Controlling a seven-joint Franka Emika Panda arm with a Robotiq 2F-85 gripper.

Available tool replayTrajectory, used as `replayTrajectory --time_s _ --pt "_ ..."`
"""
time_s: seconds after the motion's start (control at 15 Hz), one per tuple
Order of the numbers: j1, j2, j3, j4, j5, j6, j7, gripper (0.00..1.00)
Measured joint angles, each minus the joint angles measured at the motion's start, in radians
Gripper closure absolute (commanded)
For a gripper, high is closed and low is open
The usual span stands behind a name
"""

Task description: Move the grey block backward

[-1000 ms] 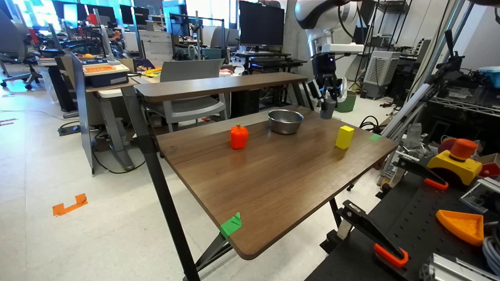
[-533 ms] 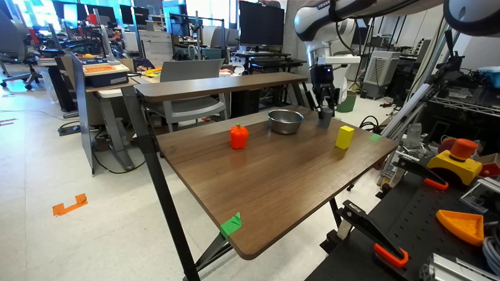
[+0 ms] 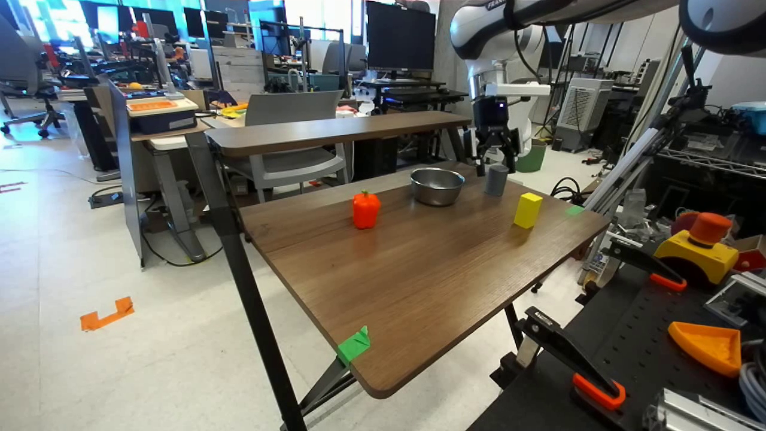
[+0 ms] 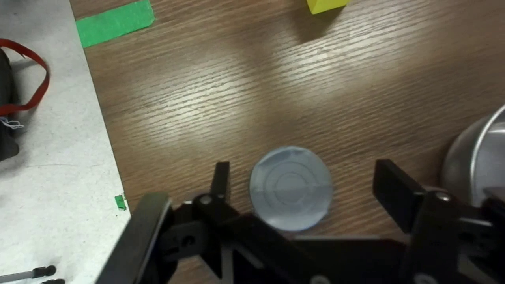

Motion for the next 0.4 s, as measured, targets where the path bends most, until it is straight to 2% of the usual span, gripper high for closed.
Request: replayTrajectory --time_s 0.2,0.4 --pt "-0.006 -0.036 0.005 0.0 -0.002 -0.062 -0.045 0.0" --pt "-0.028 -0.053 0.004 -0.001 -0.004 -0.073 -0.073 0.0"
